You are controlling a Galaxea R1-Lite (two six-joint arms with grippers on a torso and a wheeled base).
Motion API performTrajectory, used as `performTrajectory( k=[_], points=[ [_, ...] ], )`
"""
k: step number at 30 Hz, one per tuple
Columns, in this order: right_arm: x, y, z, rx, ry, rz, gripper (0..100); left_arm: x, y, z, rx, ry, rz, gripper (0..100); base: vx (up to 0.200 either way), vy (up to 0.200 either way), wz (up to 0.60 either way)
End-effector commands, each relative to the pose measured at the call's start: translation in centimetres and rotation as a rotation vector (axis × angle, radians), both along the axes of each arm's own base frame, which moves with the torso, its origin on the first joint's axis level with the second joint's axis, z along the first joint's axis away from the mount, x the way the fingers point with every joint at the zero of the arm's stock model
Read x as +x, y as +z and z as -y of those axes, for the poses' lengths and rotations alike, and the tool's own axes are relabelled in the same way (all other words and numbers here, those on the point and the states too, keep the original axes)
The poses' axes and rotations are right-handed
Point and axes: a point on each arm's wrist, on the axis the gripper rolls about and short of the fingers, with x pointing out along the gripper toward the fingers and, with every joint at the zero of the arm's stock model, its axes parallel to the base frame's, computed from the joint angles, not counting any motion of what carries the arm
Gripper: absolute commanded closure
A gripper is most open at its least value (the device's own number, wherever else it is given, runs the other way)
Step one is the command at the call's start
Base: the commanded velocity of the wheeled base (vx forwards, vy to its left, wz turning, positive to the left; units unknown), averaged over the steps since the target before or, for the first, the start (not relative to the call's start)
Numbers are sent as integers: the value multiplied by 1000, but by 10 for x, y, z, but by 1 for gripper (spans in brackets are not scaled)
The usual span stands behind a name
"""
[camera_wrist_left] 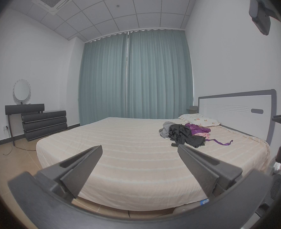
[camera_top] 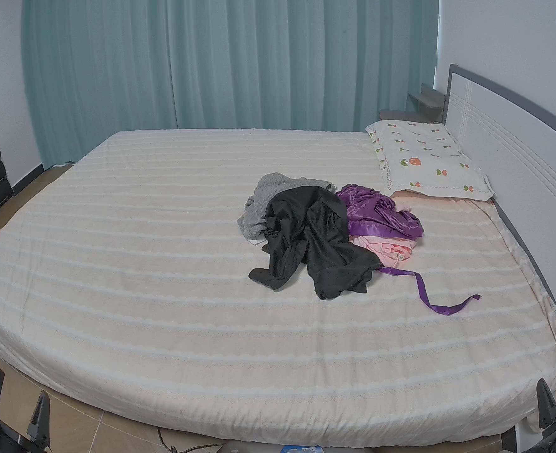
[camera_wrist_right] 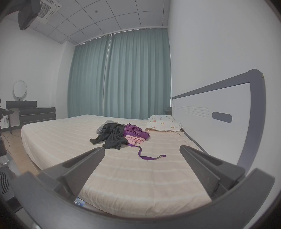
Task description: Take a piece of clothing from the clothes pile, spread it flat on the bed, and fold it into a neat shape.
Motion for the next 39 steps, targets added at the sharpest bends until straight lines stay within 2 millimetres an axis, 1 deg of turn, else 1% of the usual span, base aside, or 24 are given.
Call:
performTrajectory(
  k=[1,2,3,4,5,7,11,13,16,21,23,24,25,26,27,29,30,31,34,36,39],
  points=[
    [-7,34,0,29,26,97,0,0,-5,0,-1,0,0,0,0,0,0],
    [-7,34,0,29,26,97,0,0,-5,0,-1,0,0,0,0,0,0],
    [-11,75,0,84,39,134,0,0,-5,0,-1,0,0,0,0,0,0],
    [-9,82,0,86,39,115,0,0,-5,0,-1,0,0,0,0,0,0],
    [-8,83,0,82,40,108,0,0,-5,0,-1,0,0,0,0,0,0],
    [-1,79,-1,42,56,32,0,0,-5,0,-1,0,0,0,0,0,0],
    [16,72,-1,45,67,-99,0,0,-5,0,-1,0,0,0,0,0,0],
    [21,74,-1,46,69,-125,0,0,-5,0,-1,0,0,0,0,0,0],
    [34,80,-2,42,85,-183,0,0,-5,0,-1,0,0,0,0,0,0],
    [66,84,-3,54,114,-299,0,0,-5,0,-1,0,0,0,0,0,0],
    [75,84,-4,56,114,-323,0,0,-5,0,-1,0,0,0,0,0,0],
    [84,83,-4,58,120,-347,0,0,-5,0,-1,0,0,0,0,0,0],
    [85,83,-4,58,121,-350,0,0,-5,0,-1,0,0,0,0,0,0],
    [97,83,-5,62,132,-380,0,0,-5,0,-1,0,0,0,0,0,0],
    [100,82,-5,64,137,-392,0,0,-5,0,-1,0,0,0,0,0,0],
    [118,80,-6,68,158,-434,0,0,-5,0,-1,0,0,0,0,0,0],
    [119,80,-6,69,161,-437,0,0,-5,0,-1,0,0,0,0,0,0],
    [132,78,-8,71,184,-461,0,0,-5,0,-1,0,0,0,0,0,0],
    [157,68,-10,74,195,-529,0,0,-5,0,-1,0,0,0,0,0,0],
    [177,62,-12,76,196,-561,0,0,-5,0,-1,0,0,0,0,0,0],
    [210,51,-20,101,212,-608,0,0,-5,0,-1,0,0,0,0,0,0]
  ],
)
